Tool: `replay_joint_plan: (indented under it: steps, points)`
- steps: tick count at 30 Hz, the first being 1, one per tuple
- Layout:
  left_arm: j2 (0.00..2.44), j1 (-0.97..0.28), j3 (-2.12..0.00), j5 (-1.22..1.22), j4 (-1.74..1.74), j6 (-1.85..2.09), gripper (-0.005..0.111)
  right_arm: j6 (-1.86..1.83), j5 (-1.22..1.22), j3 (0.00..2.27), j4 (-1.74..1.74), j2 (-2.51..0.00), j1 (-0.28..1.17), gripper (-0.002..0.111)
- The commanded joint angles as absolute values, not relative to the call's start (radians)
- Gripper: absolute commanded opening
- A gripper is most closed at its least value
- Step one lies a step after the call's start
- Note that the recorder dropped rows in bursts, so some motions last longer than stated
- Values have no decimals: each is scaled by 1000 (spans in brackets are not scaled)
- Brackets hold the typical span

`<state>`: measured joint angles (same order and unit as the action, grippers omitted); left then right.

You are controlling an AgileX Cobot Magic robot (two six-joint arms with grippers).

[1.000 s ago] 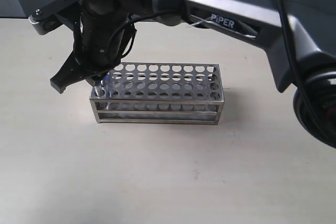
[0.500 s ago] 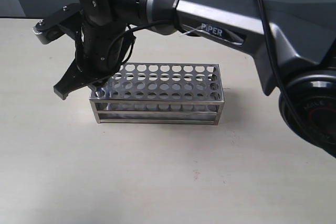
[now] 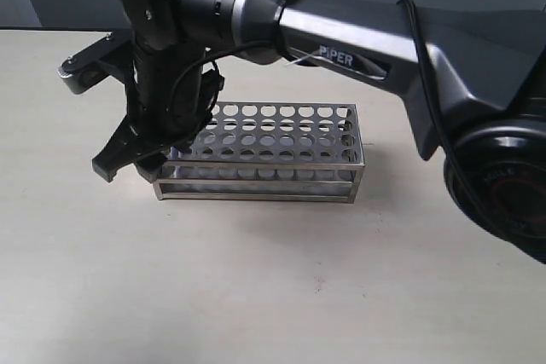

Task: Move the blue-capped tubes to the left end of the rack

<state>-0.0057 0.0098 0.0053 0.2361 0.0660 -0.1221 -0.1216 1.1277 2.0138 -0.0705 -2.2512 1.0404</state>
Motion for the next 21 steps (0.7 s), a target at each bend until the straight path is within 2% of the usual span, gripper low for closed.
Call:
replay_joint_plan:
  steps: [1, 21]
  points:
    - [0, 5, 0, 231, 68, -123, 1, -116, 1157, 2009, -73, -2243, 1038, 56]
    - [0, 5, 0, 231, 68, -123, 1, -73, 1221, 2009, 25, -2112, 1038, 55]
